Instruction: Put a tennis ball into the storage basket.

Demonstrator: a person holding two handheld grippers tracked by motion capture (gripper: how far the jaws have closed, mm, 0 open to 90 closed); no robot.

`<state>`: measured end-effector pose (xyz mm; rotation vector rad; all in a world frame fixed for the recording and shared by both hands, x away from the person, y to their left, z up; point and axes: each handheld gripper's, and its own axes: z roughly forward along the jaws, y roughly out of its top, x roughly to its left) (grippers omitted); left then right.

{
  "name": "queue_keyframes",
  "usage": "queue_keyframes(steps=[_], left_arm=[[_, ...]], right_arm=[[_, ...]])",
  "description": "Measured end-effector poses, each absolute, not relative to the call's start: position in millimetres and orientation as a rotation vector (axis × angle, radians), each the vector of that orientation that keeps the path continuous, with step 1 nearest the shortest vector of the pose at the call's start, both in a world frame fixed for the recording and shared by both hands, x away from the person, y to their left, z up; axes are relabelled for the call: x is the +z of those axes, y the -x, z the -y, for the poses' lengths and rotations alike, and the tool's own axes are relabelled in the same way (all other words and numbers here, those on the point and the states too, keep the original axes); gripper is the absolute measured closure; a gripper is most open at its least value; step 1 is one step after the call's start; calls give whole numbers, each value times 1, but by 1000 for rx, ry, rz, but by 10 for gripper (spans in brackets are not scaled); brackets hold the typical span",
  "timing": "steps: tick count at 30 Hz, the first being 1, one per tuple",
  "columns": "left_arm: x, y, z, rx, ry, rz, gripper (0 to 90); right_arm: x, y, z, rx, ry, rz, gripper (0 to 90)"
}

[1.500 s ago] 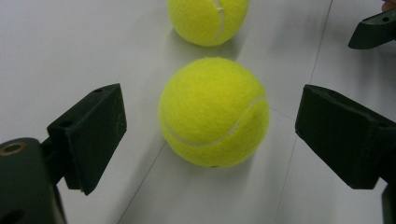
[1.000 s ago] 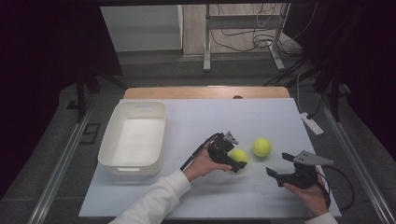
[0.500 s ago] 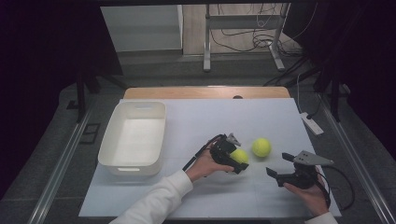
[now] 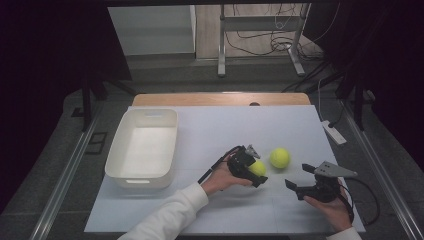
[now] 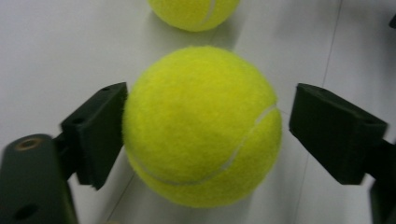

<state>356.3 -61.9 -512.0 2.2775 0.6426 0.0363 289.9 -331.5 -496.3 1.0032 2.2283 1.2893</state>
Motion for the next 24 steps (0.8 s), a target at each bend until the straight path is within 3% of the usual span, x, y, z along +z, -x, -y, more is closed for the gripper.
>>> queue_keyframes(steps=[3, 24], left_arm=[[-510, -356, 61, 56, -2266, -644, 254], [-497, -352, 51, 85, -2238, -619, 270]], right_arm=[[-496, -290, 332, 1289, -1003, -2228, 92], [-496, -290, 332, 1290, -1005, -2223, 92]])
